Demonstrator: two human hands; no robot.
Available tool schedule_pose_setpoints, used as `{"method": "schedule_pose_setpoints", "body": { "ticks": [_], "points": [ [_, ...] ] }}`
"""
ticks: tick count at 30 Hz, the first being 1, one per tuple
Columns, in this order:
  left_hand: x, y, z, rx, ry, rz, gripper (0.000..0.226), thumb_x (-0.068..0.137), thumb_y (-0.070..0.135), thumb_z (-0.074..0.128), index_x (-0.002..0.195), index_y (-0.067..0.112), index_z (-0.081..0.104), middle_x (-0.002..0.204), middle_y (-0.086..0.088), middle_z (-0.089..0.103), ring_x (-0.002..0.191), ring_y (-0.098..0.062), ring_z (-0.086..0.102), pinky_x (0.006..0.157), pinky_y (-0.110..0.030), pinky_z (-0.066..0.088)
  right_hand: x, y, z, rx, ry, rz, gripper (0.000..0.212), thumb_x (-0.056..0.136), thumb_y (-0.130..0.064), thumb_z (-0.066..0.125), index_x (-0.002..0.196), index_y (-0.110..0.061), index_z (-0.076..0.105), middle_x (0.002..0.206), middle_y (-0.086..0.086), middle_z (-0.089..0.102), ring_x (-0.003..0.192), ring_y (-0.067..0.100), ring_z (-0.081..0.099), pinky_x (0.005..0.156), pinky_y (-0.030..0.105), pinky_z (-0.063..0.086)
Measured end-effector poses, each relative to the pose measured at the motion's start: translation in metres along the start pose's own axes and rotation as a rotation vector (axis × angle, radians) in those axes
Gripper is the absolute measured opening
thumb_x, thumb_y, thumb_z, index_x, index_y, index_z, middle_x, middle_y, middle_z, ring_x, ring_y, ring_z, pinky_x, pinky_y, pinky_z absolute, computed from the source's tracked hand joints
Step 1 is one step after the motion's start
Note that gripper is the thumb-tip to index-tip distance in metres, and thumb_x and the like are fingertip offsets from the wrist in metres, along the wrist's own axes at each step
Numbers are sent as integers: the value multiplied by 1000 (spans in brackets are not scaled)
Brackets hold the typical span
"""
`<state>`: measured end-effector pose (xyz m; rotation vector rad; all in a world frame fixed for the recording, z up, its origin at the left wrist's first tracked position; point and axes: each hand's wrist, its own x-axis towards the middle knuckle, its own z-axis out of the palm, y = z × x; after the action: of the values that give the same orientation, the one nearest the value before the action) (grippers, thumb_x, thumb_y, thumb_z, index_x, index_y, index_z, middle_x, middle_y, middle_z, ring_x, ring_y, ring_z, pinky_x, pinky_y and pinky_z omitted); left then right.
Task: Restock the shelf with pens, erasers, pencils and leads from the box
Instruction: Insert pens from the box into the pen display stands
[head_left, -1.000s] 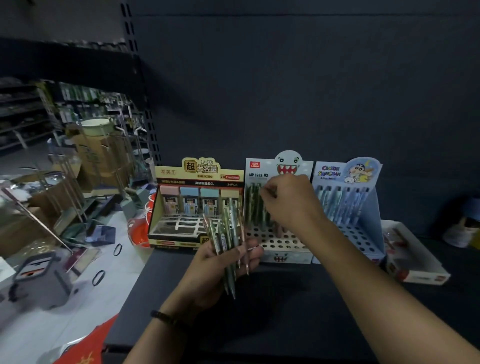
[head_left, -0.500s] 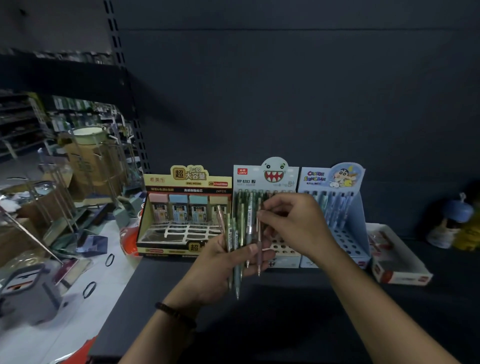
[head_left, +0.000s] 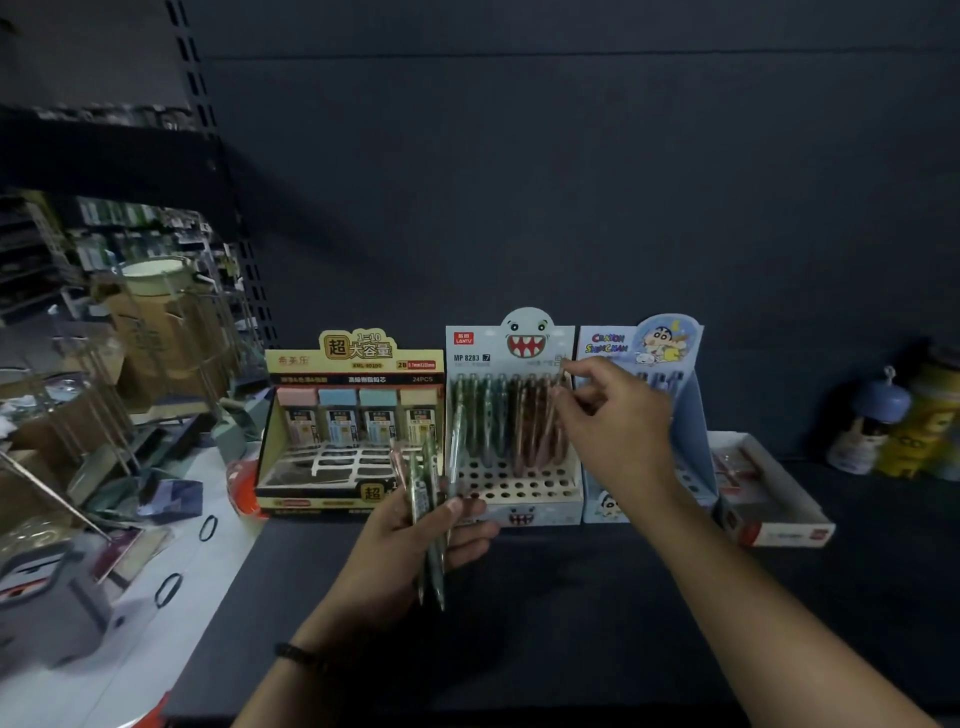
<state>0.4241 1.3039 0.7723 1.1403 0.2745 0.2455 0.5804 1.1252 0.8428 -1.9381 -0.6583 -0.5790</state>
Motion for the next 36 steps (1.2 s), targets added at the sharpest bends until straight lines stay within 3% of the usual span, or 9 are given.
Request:
{"method": "schedule_pose_setpoints", "body": {
  "ticks": [5, 9, 12, 15, 20, 24, 28, 33, 36],
  "points": [
    [-2, -3, 1, 4, 20, 3, 21, 104, 3, 57, 122, -7, 60, 109, -30, 74, 107, -47, 75, 85, -48, 65, 0, 3, 10, -67, -27, -22, 10, 95, -19, 78, 104, -18, 76, 76, -17, 67, 71, -10, 63, 73, -1, 44],
    [-5, -2, 3, 51, 2, 10, 24, 107, 9, 54, 128, 1, 60, 116, -25, 76, 107, -44, 75, 87, -51, 65, 0, 5, 17, -99, -89, -44, 4, 96, -18, 77, 98, -18, 74, 75, -15, 68, 71, -2, 66, 75, 20, 57],
    [-6, 0, 3, 49, 0, 8, 25, 107, 10, 54, 130, 1, 58, 119, -22, 76, 106, -43, 76, 84, -48, 65, 1, 6, 21, -140, -131, -41, 2, 96, -20, 76, 96, -18, 75, 76, -10, 71, 70, 5, 68, 79, 28, 60],
    [-6, 0, 3, 41, -12, 8, 24, 107, 10, 54, 130, 2, 57, 120, -23, 75, 106, -43, 76, 83, -46, 65, 4, 5, 22, -182, -154, -35, 8, 95, -20, 75, 87, -19, 75, 68, -9, 69, 61, 1, 65, 72, 31, 62],
    [-7, 1, 5, 58, -40, 18, 26, 108, 9, 52, 131, -2, 56, 116, -24, 76, 105, -43, 76, 84, -46, 66, 11, -8, 16, -301, -214, -23, 14, 101, -29, 69, 101, -22, 81, 84, -5, 79, 73, 12, 72, 85, 34, 62],
    [-5, -1, 4, 78, -77, 25, 29, 108, 9, 53, 134, -2, 56, 118, -24, 76, 105, -44, 76, 83, -45, 64, -7, -29, 17, -55, -187, -6, 9, 100, -27, 71, 101, -24, 79, 81, -15, 75, 68, 1, 70, 71, 21, 59],
    [-5, -3, 4, 80, -118, 29, 31, 108, 9, 52, 138, 4, 59, 121, -24, 75, 102, -40, 77, 81, -42, 64, -19, -47, 23, 255, -425, 160, 19, 94, -34, 81, 110, -25, 78, 93, -8, 78, 62, 11, 75, 60, 25, 59],
    [-5, -4, 0, 49, -170, 38, 35, 103, 13, 57, 138, 5, 60, 123, -27, 73, 102, -40, 77, 84, -45, 63, -16, -50, 32, 170, -415, 140, 25, 86, -29, 88, 109, -31, 78, 94, -13, 77, 77, 3, 75, 79, 34, 66],
    [-2, -5, -3, 24, -153, 41, 31, 105, 15, 55, 133, 1, 56, 122, -29, 73, 102, -42, 77, 83, -48, 64, -11, -52, 30, 193, -365, 123, 32, 88, -19, 85, 115, -34, 75, 82, -9, 78, 71, 3, 75, 73, 34, 66]
  ]
}}
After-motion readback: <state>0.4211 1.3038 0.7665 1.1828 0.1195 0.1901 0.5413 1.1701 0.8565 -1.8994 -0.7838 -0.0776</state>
